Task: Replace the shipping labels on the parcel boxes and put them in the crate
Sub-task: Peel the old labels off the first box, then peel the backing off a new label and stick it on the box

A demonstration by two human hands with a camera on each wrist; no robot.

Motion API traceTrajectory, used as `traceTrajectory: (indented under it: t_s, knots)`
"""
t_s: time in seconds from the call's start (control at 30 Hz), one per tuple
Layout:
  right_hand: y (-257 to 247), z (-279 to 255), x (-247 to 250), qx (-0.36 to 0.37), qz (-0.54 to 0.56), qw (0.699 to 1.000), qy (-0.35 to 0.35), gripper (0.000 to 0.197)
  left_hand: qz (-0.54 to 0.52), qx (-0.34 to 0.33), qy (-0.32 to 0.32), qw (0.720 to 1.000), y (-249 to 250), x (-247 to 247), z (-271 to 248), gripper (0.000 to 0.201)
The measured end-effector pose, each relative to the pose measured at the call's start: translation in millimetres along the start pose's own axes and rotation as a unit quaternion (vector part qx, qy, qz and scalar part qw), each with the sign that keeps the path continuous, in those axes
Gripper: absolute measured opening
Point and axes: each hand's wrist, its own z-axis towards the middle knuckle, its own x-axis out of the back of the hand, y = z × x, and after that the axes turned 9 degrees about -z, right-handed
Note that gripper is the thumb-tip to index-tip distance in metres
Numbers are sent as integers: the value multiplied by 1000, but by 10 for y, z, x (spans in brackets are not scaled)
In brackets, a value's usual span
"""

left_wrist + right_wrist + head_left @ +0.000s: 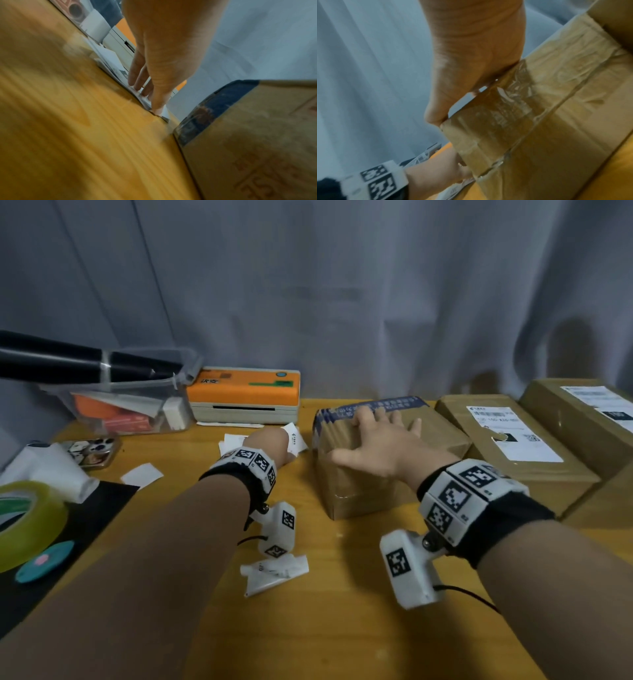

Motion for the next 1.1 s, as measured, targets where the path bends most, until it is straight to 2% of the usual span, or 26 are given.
traceTrajectory:
  t_s: [0.1, 0.2, 0.37, 0.5, 0.53, 0.63, 0.7, 0.8, 0.87, 0.97, 1.03, 1.1]
  knots:
    - [117, 7, 35, 25, 18, 999, -21, 74, 3, -7, 12, 1000, -34, -27, -14, 22]
    - [226, -54, 76, 39, 34, 998, -34, 69, -1, -2, 32, 999, -57, -70, -32, 18]
    - [327, -223, 168, 58, 63, 996, -26, 56, -76, 24, 58, 995, -85, 39, -105, 18]
    - [346, -308, 166, 70, 52, 996, -13, 48, -125, -6, 100, 987, -114, 107, -253, 9]
    - [336, -314, 163, 67, 53, 996, -2, 43, -144, -12, 97, 985, -134, 93, -285, 9]
    - [237, -314, 163, 47, 61, 994, 72, 39, -197, -11, 31, 980, -183, 30, -325, 30]
    - [111, -299, 144, 54, 64, 988, 129, 37, -210, -6, 31, 977, -231, 11, -295, 38]
    - [-127, -229, 101, 96, 65, 979, 171, 22, -143, -10, 58, 988, -363, 31, -189, 34]
    - [-281, -169, 98, 116, 59, 977, 166, 15, -89, -22, 32, 995, -450, 36, -97, 43]
    - [-407, -50, 156, 119, 40, 979, 161, 18, -37, -58, -26, 997, -475, 73, 37, 62]
    - [-418, 16, 195, 106, 58, 982, 142, 18, -5, -53, -71, 996, -462, 89, 85, 71]
    - [-396, 76, 203, 93, 85, 984, 122, 19, 45, -32, -66, 996, -464, 102, 103, 75]
